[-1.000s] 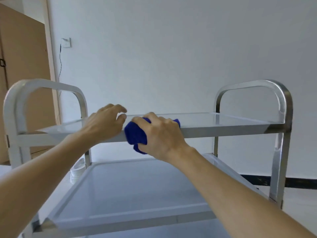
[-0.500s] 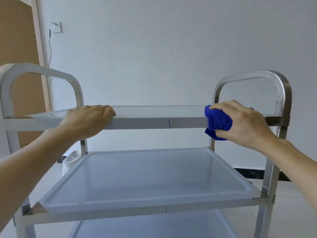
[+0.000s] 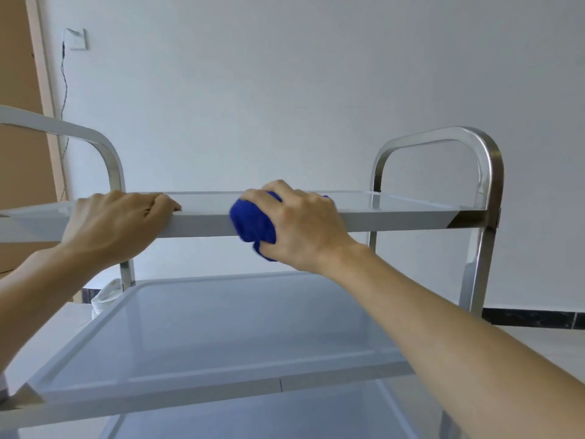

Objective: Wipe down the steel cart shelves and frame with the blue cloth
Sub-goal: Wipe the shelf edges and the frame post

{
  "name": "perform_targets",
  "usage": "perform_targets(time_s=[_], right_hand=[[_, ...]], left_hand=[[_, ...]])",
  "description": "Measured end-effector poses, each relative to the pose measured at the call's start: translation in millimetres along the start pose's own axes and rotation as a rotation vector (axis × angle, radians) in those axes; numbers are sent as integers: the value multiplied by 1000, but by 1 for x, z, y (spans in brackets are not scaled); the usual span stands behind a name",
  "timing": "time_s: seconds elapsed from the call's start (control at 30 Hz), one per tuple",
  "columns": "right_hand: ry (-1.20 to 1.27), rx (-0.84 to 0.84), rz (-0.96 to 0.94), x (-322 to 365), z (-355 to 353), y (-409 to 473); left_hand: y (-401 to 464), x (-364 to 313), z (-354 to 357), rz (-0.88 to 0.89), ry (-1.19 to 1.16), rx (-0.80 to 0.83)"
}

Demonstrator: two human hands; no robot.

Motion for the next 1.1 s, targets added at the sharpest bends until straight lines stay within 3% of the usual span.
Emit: perform_targets(time_s=[0.13,0.27,0.4,0.5,0.6,0.67,0.73,0.87,1.0,1.1], right_hand=[[7,-30,128,-70,-24,-41],[-18,45,283,-150,-46,-89],[214,117,423,-196,-69,-120],[374,-160,511,-218,-109,-129],[364,-580,787,-257,-153,-136],[428,-702,996,-284,-163,-137],[532,-622,1105,-302,-154,-126],[635,-306,1129,-302,-106,-112],[636,-297,1108,-304,-72,-149],[801,-337,1077,-302,-54,-173]], left_hand=[[-2,0,1,3,-40,22],[-3,2,3,-7,-44,32],[7,4,7,-81,-30,180],[18,-28,-10,-23,-106,103],[20,-93,-27,89,-401,-6],[20,-144,-25,173,-503,40],[18,-194,-21,257,-519,80],[5,-259,5,332,-468,128],[-18,-269,19,418,-327,-175],[-18,-266,20,390,-330,-261]])
Point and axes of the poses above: each hand's wrist, its own y-axis towards the middle knuckle, its own z-axis out of the palm, x = y × z, the point moved 7 cm from there along y, towards the middle knuckle, and after that the axes turned 3 degrees about -x, right-handed, at the moved point
